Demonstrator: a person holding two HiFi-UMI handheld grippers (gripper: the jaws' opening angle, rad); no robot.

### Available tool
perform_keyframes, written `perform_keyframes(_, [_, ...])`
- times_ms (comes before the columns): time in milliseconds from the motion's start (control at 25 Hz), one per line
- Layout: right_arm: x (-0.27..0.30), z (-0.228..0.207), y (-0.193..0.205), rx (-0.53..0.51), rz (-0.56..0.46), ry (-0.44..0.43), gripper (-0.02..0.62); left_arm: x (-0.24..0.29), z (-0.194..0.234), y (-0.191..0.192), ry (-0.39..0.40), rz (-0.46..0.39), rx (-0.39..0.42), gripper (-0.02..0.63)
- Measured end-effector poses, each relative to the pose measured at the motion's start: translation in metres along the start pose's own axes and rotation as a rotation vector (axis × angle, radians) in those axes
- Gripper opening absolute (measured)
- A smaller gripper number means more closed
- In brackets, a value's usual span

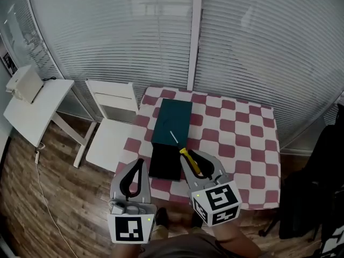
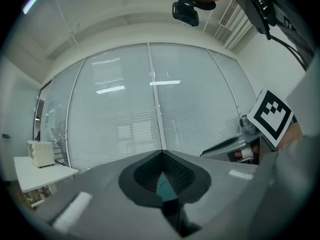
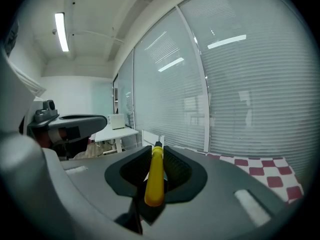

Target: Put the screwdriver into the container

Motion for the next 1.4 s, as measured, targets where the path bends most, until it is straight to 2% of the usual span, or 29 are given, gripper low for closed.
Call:
perform_keyframes(200, [0.01,0.021,0.028,0.028,0.06,0.029,0.097,-0.003,0.024,0.01,0.035,-0.005,-0.007,0.0])
perform_keyframes(480, [0.019,0.038,0.071,0.085,0.148,0.068,0.097,-0.01,0.043,0.038,0.059,0.089,-0.049,0.0])
perform_keyframes(1040, [0.056,0.035,0.133,0.137,0.29,0.118,0.097,0.005,0.069,0.089,0.103,0.193,-0.075,0.0])
perform_keyframes(1160, [0.065,0.032,0.144,0.147,0.319,0.123,0.097,0.016,0.074,0.095,0.116,0.184,-0.082,0.0])
perform_keyframes(1400, [0.081,0.025,0.154,0.123,0.365,0.132,0.097,0.033,0.084,0.112,0.114,0.22,-0.073,0.0])
Point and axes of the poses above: the fingertips, and each gripper's own axes: x forward along the fingers, z to its left, y out of its underside, the point moved 9 cm from there along -x, backward along the fingers, and after that the axes turned 8 degrees about -z, right-handed, at the moved point
